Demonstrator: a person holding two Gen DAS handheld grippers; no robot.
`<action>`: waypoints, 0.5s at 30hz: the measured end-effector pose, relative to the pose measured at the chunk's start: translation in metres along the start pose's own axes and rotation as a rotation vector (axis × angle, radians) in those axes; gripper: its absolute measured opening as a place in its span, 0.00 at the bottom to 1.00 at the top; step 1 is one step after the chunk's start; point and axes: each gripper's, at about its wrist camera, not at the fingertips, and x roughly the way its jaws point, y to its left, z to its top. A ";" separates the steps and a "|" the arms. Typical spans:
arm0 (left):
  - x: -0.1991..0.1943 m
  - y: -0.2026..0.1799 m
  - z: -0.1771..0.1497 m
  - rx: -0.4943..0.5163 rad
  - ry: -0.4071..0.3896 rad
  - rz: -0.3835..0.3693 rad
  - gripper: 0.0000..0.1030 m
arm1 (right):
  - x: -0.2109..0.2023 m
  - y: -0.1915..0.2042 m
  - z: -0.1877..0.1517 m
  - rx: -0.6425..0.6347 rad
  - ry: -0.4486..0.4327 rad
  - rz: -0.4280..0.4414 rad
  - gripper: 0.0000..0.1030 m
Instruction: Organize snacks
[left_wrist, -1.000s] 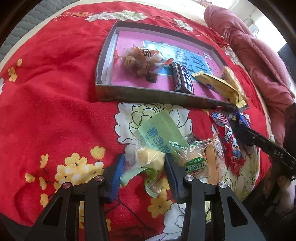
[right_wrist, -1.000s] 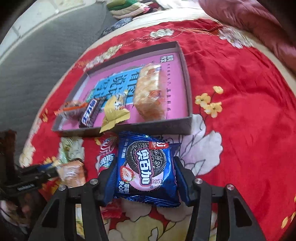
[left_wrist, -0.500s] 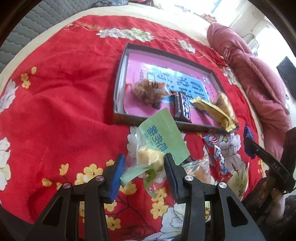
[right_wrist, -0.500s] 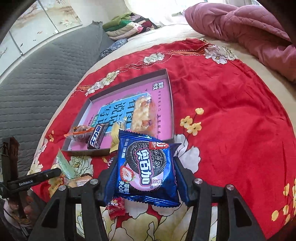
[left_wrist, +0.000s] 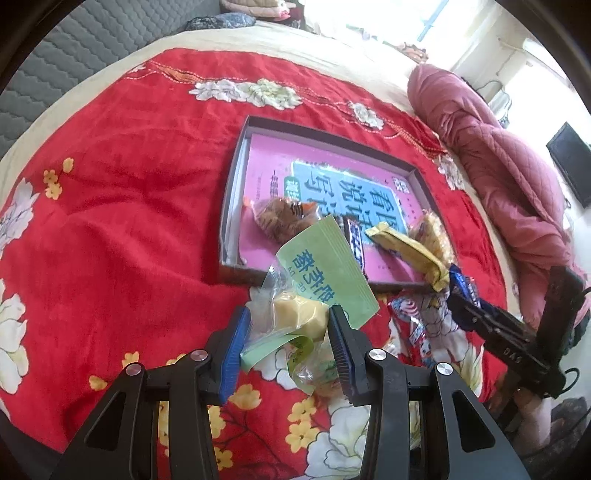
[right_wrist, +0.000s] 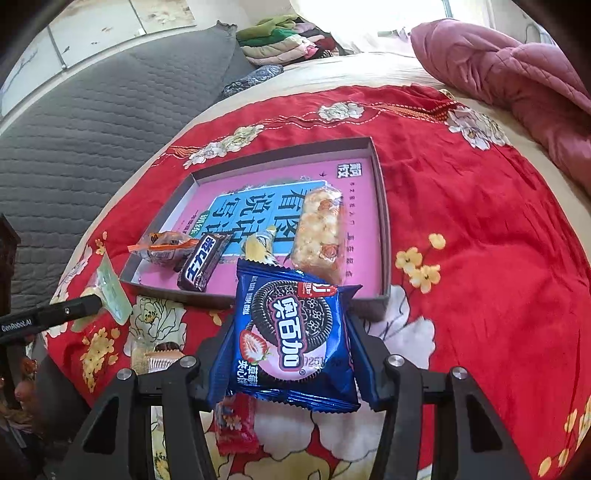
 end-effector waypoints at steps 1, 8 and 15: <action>0.000 0.000 0.002 -0.001 -0.003 0.000 0.43 | 0.001 0.001 0.002 -0.008 -0.003 -0.006 0.54; 0.004 -0.002 0.010 -0.010 -0.009 0.000 0.43 | 0.008 0.003 0.015 -0.040 -0.027 -0.020 0.54; 0.011 -0.006 0.018 -0.012 -0.015 -0.002 0.43 | 0.014 0.001 0.023 -0.041 -0.031 -0.024 0.54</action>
